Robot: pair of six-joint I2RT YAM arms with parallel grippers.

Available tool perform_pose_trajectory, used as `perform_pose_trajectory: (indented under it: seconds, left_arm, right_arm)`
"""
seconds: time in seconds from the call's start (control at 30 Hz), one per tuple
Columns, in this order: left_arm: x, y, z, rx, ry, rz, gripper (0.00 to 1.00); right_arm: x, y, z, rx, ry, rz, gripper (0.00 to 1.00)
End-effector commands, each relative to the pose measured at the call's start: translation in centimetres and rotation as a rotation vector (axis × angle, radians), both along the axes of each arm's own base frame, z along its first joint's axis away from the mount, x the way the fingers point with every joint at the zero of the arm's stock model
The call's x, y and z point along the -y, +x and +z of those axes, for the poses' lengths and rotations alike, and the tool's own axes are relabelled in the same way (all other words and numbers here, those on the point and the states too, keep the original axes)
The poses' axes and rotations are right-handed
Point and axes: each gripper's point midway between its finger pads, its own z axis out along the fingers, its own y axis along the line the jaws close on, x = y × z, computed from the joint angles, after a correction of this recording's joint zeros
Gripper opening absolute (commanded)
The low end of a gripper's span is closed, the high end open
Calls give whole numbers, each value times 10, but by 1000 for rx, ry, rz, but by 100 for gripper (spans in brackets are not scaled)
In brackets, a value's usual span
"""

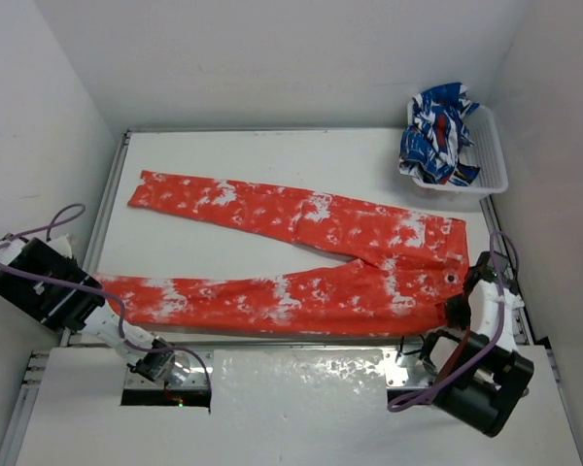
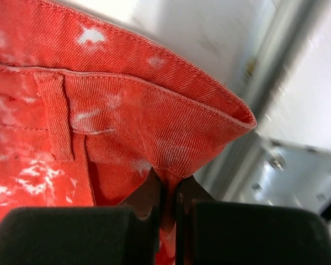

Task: Fold and stack the trousers
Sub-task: Flatten the trousers out

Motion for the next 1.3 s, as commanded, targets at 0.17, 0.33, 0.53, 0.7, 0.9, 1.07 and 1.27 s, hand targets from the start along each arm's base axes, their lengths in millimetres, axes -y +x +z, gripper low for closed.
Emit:
perform_pose_trajectory:
  seconds: [0.17,0.33,0.53,0.7,0.9,1.07,1.27]
  left_arm:
    - [-14,1,8,32,48,-108,28]
    - [2,1,2,44,-28,-113,55]
    - [7,81,71,236,18,-195,53]
    - [50,192,92,324,114,-293,56]
    - [53,303,65,403,123,-162,61]
    - [42,349,39,419,98,-72,69]
    - [57,359,15,406,48,-96,73]
  right_arm:
    - [14,-17,4,-63,-92,-5,54]
    - [38,13,34,-8,-163,93,77]
    - [77,103,136,232,-399,317,71]
    - [63,178,160,486,-375,524,71]
    - [62,225,129,474,-265,605,71]
    - [74,246,93,384,-229,607,72]
    - [83,257,47,276,-163,569,72]
